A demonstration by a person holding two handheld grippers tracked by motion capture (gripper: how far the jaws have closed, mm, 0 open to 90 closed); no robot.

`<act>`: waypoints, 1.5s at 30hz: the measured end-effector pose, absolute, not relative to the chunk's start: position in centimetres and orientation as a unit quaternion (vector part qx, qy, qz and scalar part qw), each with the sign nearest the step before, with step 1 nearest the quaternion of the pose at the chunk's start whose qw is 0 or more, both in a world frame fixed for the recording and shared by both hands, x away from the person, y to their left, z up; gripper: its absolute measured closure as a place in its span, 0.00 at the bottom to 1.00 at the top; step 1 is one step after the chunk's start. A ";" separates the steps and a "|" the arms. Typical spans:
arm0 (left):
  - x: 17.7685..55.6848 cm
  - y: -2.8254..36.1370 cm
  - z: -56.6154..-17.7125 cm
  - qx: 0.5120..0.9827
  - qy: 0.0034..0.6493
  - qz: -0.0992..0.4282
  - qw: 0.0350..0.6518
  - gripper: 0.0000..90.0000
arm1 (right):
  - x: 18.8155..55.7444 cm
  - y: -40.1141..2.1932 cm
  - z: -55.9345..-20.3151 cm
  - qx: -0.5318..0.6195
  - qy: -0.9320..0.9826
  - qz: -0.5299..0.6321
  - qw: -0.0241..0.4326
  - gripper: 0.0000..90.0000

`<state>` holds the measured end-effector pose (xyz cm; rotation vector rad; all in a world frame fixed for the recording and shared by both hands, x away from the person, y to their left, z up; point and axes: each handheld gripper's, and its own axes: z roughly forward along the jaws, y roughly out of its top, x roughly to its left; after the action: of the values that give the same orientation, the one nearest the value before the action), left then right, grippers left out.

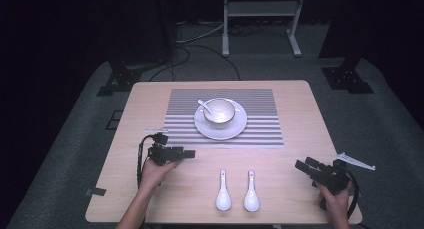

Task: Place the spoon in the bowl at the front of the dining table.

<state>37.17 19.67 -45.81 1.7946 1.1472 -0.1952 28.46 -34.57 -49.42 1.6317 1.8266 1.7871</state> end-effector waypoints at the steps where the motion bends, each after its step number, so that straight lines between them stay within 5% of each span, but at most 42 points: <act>1: 37.1 19.7 -45.8 0.736 0.470 -0.080 0.481 0.17 | 28.5 -34.6 -49.4 0.537 0.602 0.589 0.055 0.25; 45: 31.4 20.5 -46.6 0.740 0.456 -0.049 0.492 0.17 | 28.4 -34.6 -49.4 0.536 0.602 0.589 0.058 0.25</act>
<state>31.35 20.46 -46.60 1.7956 1.1068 -0.1180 28.36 -34.56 -49.42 1.6254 1.8240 1.7840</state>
